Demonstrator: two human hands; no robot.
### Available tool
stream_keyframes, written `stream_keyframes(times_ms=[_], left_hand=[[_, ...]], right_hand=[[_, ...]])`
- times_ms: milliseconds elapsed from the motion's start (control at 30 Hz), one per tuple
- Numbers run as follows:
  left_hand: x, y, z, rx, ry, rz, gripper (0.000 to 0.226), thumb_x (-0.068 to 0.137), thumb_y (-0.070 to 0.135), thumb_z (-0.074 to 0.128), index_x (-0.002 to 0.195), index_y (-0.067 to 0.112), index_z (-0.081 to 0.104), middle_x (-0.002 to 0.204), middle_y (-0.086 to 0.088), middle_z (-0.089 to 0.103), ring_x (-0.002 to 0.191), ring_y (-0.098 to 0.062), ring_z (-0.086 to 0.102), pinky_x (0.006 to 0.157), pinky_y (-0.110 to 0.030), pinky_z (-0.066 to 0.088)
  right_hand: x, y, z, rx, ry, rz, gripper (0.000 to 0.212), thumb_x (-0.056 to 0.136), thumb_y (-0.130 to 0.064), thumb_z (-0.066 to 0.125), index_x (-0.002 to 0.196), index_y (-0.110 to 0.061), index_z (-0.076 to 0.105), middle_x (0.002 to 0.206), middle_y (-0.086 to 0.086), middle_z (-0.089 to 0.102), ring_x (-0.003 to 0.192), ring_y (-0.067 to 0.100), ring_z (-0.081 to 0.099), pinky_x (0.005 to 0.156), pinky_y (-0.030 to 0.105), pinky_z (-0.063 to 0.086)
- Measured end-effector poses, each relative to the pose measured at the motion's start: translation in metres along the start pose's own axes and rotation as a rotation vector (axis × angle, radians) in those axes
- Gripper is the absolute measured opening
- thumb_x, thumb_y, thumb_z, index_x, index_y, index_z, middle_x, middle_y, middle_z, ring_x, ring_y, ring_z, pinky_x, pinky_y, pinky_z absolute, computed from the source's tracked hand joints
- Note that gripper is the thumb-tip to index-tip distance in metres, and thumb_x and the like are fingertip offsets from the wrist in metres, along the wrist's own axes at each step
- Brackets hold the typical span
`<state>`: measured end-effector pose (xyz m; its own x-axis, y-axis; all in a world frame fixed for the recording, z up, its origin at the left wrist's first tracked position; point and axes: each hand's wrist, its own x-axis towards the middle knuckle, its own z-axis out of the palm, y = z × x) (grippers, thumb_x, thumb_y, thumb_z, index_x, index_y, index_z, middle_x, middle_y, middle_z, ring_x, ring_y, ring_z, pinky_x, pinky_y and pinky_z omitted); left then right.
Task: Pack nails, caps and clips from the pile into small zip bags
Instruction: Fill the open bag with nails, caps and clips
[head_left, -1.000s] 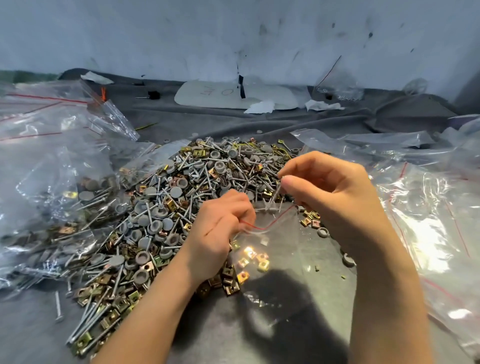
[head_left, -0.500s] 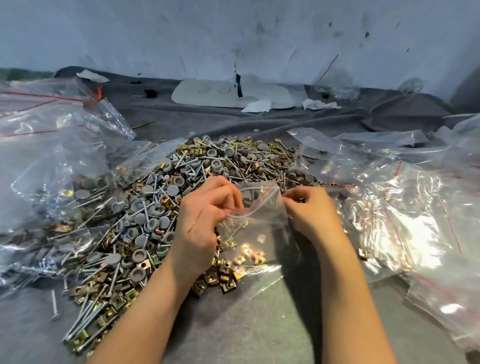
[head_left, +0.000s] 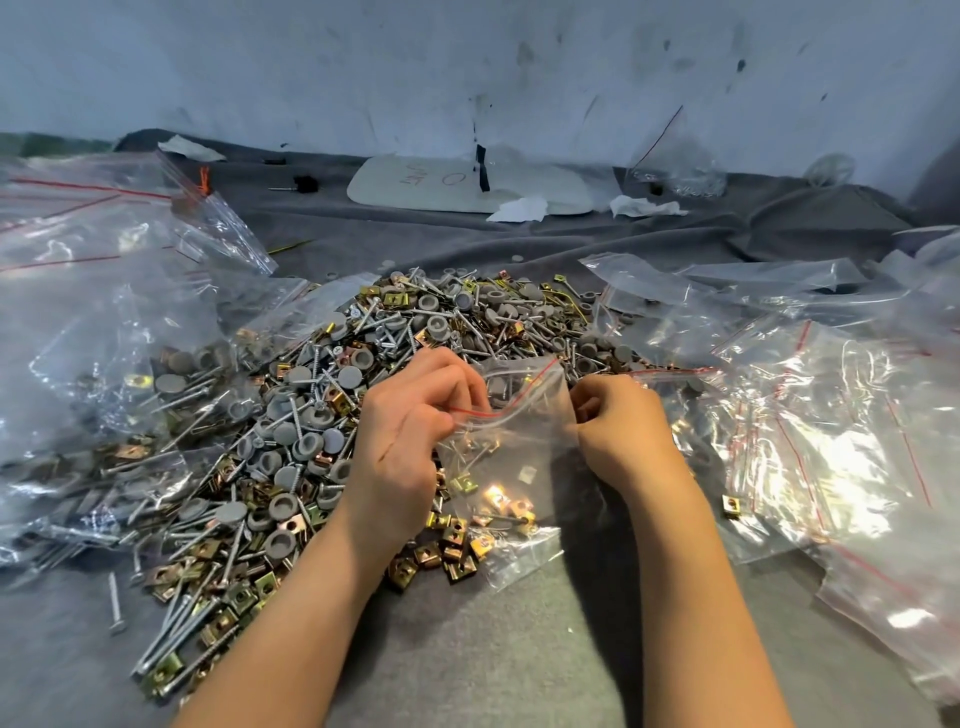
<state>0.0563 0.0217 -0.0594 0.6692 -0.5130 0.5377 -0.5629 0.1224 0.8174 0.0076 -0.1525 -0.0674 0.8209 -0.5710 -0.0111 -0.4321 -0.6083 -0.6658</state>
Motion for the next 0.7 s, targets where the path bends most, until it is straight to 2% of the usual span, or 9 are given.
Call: stream_keyframes(times_ms=[67,167,267,367,467,533,700], left_hand=[[0.0,0.0,0.0,-0.003,0.003,-0.001,0.023,0.072,0.0,0.031,0.058,0.017,0.036,0.075,-0.01,0.052,0.075,-0.01,0.049,0.07,-0.017,0.038],[0.0,0.001,0.0,0.005,-0.003,0.0,0.023,0.072,-0.001,0.032,0.058,0.016,0.036,0.075,-0.012,0.052,0.075,-0.007,0.049,0.07,-0.014,0.038],[0.0,0.001,0.001,0.023,-0.013,0.005,0.023,0.072,-0.002,0.032,0.058,0.017,0.036,0.076,-0.011,0.052,0.075,-0.006,0.049,0.071,-0.013,0.037],[0.0,0.001,0.001,0.011,-0.003,-0.003,0.023,0.072,-0.001,0.032,0.058,0.016,0.037,0.076,-0.011,0.053,0.075,-0.007,0.049,0.07,-0.016,0.038],[-0.001,0.002,0.001,0.016,0.01,0.008,0.024,0.072,-0.002,0.031,0.058,0.017,0.036,0.075,-0.013,0.052,0.074,-0.007,0.049,0.069,-0.014,0.038],[0.0,0.002,0.0,0.018,0.013,0.009,0.024,0.072,-0.001,0.031,0.058,0.017,0.037,0.075,-0.015,0.052,0.074,-0.009,0.049,0.069,-0.016,0.039],[-0.001,0.002,0.0,0.024,0.018,-0.003,0.022,0.073,0.0,0.032,0.059,0.016,0.037,0.076,-0.016,0.052,0.074,-0.01,0.049,0.069,-0.018,0.039]], right_hand=[[0.0,0.0,-0.001,0.043,0.037,0.004,0.017,0.076,-0.002,0.063,0.073,-0.019,0.06,0.068,0.0,0.06,0.06,0.014,0.053,0.048,0.02,0.037],[0.001,0.001,-0.003,0.109,0.104,0.022,0.014,0.075,-0.001,0.064,0.075,-0.015,0.065,0.077,0.011,0.067,0.07,0.024,0.062,0.063,0.031,0.053],[0.001,0.001,-0.005,0.131,0.159,0.013,0.02,0.076,0.002,0.061,0.074,-0.018,0.065,0.08,0.01,0.068,0.073,0.023,0.063,0.065,0.03,0.051],[0.003,0.002,-0.004,0.061,0.122,0.025,0.018,0.078,-0.002,0.062,0.075,-0.02,0.065,0.079,0.007,0.068,0.077,0.025,0.064,0.069,0.031,0.053],[0.005,0.001,0.004,-0.033,0.078,0.069,0.007,0.08,-0.021,0.071,0.078,-0.021,0.065,0.082,0.005,0.066,0.083,0.028,0.063,0.071,0.034,0.051],[0.005,-0.002,0.01,-0.135,0.094,0.117,0.018,0.081,-0.033,0.072,0.083,-0.016,0.065,0.085,0.006,0.064,0.084,0.03,0.061,0.066,0.031,0.044],[0.007,-0.006,0.014,-0.219,0.178,0.18,0.015,0.086,-0.026,0.062,0.085,-0.012,0.068,0.078,0.008,0.058,0.086,0.034,0.061,0.065,0.031,0.039]])
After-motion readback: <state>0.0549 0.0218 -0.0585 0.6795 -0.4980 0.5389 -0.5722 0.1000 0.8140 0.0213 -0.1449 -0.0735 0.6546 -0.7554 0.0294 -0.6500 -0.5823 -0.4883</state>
